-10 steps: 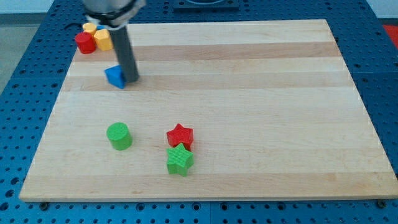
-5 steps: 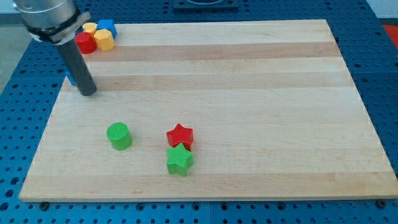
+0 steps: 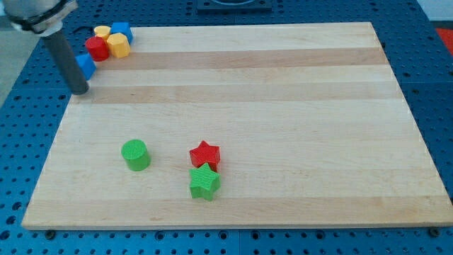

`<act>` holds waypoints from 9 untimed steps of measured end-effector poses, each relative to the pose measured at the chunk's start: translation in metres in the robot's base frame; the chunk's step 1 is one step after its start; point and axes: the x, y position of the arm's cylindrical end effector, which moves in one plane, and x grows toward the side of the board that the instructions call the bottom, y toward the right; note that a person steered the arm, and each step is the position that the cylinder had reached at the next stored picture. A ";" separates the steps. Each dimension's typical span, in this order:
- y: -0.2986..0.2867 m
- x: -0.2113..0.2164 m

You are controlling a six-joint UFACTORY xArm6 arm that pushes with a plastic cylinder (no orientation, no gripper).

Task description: Move the blue triangle slightly up

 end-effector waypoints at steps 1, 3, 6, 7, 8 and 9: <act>-0.005 0.002; -0.007 -0.003; -0.007 -0.051; -0.006 -0.062; -0.007 -0.061; -0.006 -0.064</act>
